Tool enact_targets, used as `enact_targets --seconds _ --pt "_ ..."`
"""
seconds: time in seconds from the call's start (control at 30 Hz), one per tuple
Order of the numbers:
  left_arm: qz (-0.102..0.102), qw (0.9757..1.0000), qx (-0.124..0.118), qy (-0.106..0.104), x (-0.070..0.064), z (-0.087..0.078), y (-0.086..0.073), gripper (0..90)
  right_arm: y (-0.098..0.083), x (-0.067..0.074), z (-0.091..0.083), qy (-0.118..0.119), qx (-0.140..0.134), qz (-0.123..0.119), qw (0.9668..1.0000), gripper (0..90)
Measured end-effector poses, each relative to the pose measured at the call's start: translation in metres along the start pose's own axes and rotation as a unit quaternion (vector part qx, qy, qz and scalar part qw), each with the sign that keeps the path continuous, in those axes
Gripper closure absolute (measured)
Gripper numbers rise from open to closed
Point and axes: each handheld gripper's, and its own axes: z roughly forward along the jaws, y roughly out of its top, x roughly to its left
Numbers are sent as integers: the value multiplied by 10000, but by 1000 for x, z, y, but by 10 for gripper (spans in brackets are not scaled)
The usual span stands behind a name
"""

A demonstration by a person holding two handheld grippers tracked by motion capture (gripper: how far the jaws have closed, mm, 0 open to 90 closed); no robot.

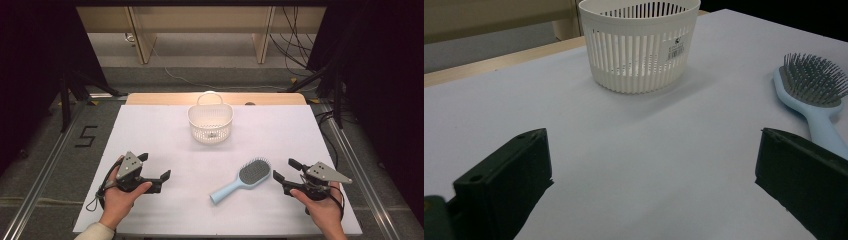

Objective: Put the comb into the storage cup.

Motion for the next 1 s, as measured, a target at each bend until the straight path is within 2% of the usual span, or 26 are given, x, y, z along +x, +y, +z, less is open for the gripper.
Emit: enact_targets --seconds 0.13,0.23,0.37,0.43,0.47,0.5,0.53,0.57,0.6,0.63,0.7,0.9,0.93,1.0 --pt "-3 10000 -7 3 0 0 0 17 0 0 -1 -24 16 -10 10000 265" --pt "0 10000 6 1 -1 -1 0 19 2 0 -1 -81 -2 -99 9999 298" --pt "-1 10000 5 -5 -1 0 0 24 10 5 0 -119 -60 -380 9992 486" --pt "16 10000 18 -17 -2 0 0 26 15 10 4 50 -3 -481 9988 610" --pt "16 10000 18 -17 -2 0 0 26 15 10 4 50 -3 -481 9988 610" --pt "25 10000 27 -19 -2 1 0 27 16 18 12 314 222 -596 9975 699" --pt "25 10000 27 -19 -2 1 0 29 16 18 12 314 222 -596 9975 699" --pt "18 10000 28 -19 -2 1 0 31 17 29 22 489 495 -871 9938 772" --pt "18 10000 28 -19 -2 1 0 33 17 29 22 489 495 -871 9938 772" --pt "16 10000 29 -18 -2 1 0 34 20 40 31 598 660 -1004 9910 851" --pt "11 10000 31 -14 -2 1 -1 35 24 51 42 750 790 -1064 9883 900" --pt "5 10000 29 -22 -2 1 -1 41 35 86 76 1186 1260 -1181 9778 900" --pt "5 10000 29 -22 -2 1 -1 41 35 86 76 1186 1260 -1181 9778 900" --pt "8 10000 32 -35 -2 1 -1 42 38 101 90 1340 1421 -1275 9724 900"
